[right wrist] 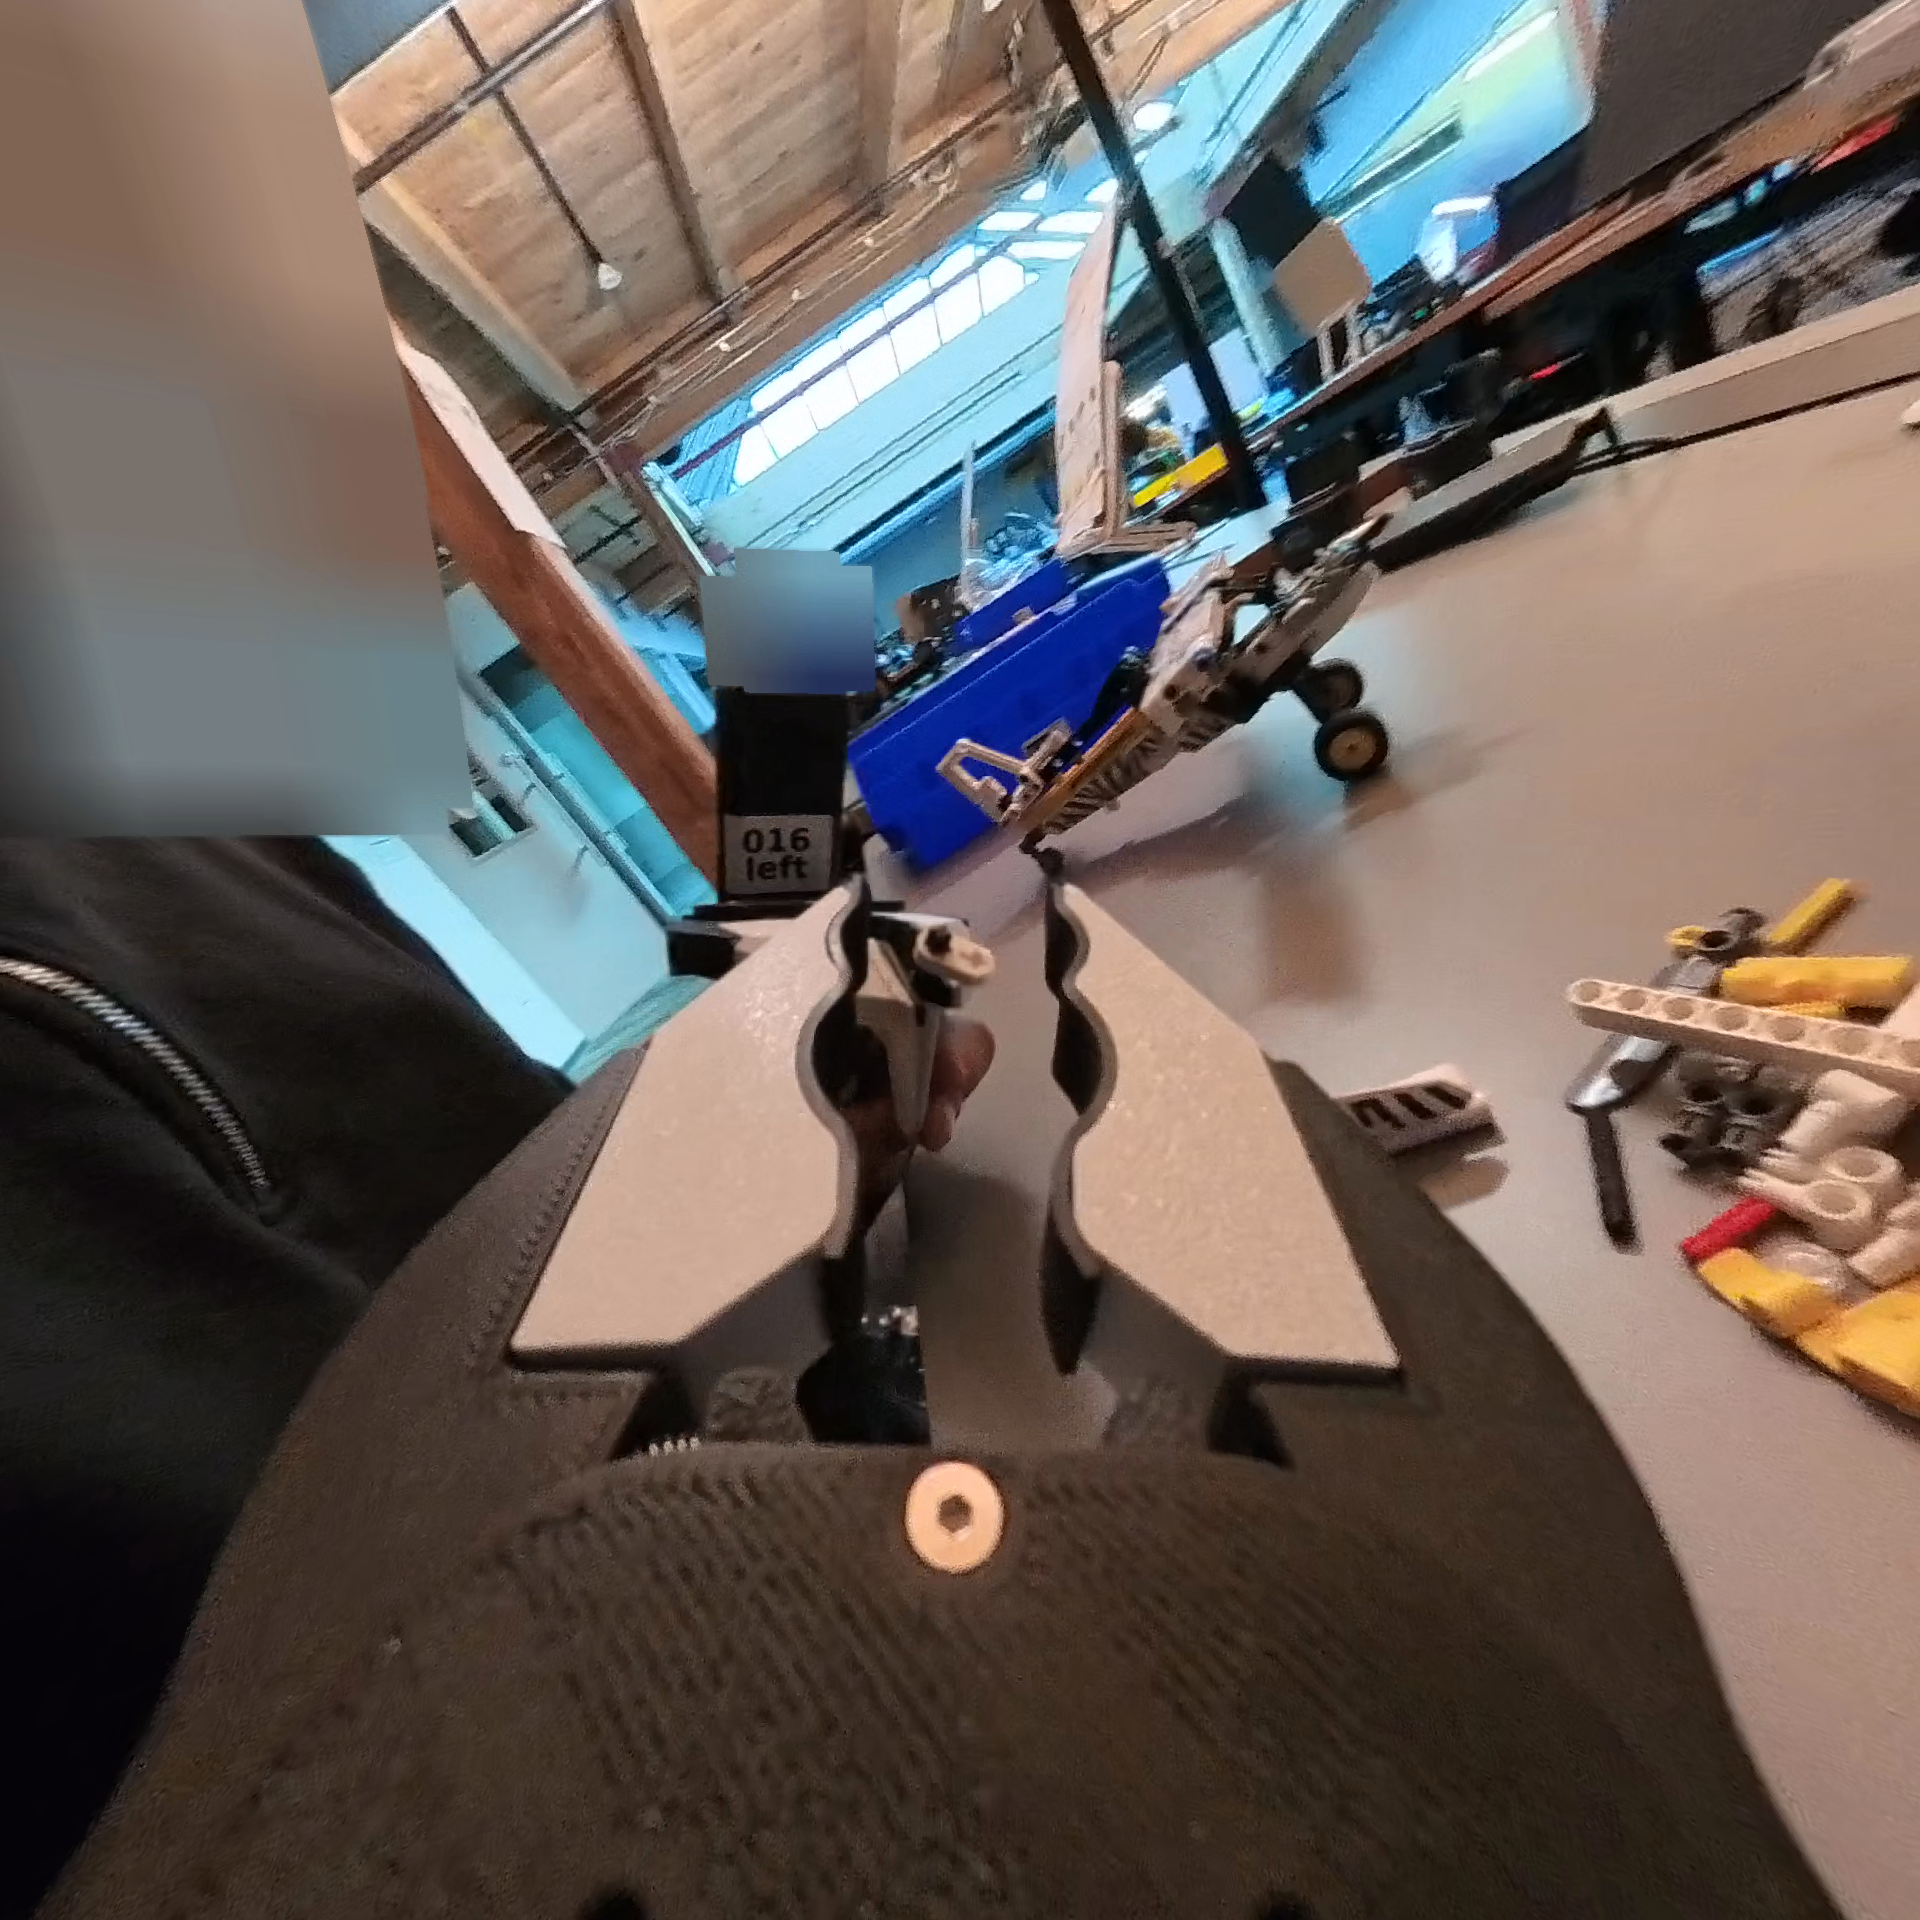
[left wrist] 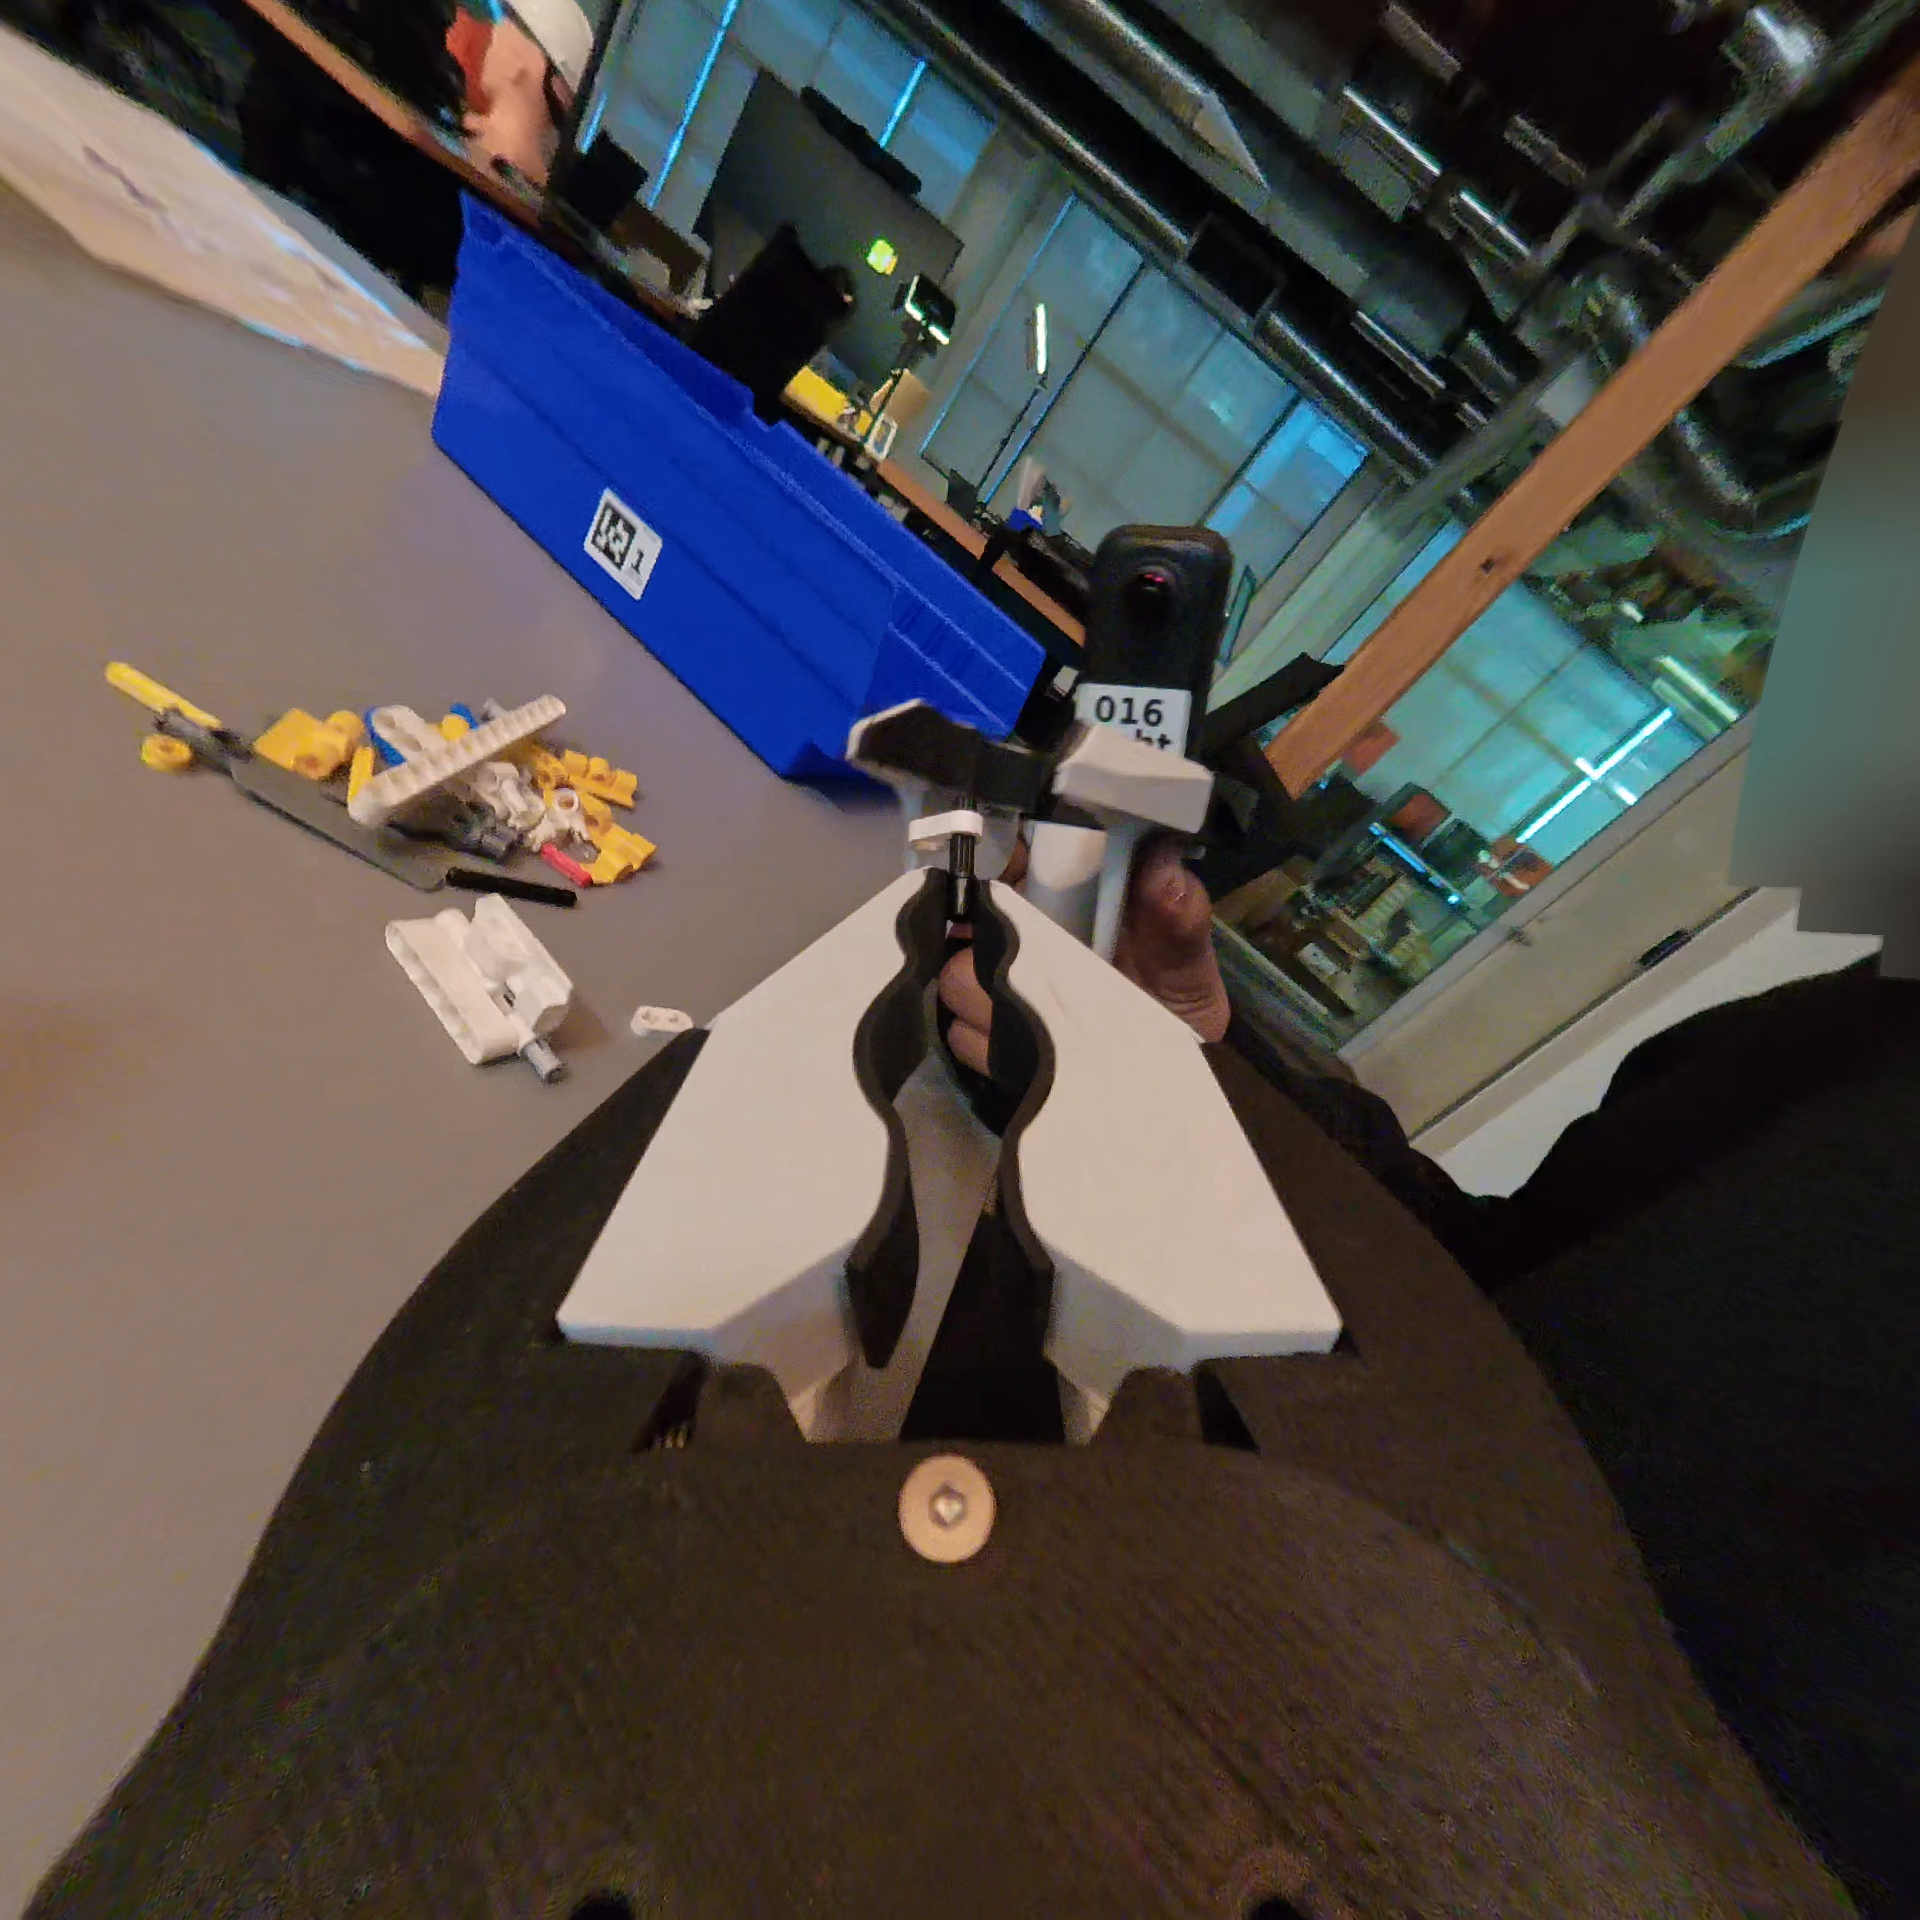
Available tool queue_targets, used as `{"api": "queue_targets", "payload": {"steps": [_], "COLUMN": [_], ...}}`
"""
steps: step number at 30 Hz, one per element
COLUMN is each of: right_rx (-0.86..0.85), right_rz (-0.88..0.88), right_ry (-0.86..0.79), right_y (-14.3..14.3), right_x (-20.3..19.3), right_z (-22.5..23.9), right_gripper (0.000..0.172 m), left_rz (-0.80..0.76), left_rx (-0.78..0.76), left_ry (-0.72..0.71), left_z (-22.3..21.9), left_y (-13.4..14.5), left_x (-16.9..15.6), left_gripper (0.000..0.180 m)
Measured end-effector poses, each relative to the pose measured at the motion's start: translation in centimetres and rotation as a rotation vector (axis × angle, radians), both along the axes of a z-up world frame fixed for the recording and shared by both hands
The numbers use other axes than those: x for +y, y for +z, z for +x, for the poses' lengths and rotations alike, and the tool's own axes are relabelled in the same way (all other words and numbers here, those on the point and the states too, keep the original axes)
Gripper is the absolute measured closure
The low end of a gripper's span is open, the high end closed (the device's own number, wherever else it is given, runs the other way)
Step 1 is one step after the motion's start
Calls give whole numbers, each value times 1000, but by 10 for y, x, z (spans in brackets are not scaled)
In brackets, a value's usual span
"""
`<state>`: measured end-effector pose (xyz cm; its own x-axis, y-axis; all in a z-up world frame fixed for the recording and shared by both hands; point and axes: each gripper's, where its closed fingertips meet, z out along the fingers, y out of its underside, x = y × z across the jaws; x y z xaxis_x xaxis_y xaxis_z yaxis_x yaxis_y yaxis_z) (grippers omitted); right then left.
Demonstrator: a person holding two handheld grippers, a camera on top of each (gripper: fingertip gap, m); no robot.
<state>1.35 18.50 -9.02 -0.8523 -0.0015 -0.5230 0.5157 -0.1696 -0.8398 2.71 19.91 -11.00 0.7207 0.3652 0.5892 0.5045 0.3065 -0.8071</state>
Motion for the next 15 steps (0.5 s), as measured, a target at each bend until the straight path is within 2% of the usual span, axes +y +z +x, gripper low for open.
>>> {"api": "queue_targets", "payload": {"steps": [3,7,9,10,12,13,15], "right_rx": [-6,-31,-15,-5,4,9,25], "right_rz": [-36,-39,-30,-22,9,25,39], "right_ry": [54,84,79,78,93,104,102], "right_y": [3,2,2,2,-1,-3,-4], "right_x": [-2,-5,-7,-9,-13,-15,-18], "right_z": [5,6,7,7,10,12,12], "right_gripper": [159,153,140,139,146,157,159], "left_rz": [49,133,134,121,93,89,107], "left_rx": [44,43,28,21,29,39,51], "left_ry": [10,-16,-34,-38,-31,-28,-26], "left_z": [1,2,3,2,2,2,3], "left_y": [10,17,15,13,9,9,12], "left_x": [-3,-9,-8,-7,-6,-6,-8], "left_gripper": [180,180,180,180,180,180,180]}}
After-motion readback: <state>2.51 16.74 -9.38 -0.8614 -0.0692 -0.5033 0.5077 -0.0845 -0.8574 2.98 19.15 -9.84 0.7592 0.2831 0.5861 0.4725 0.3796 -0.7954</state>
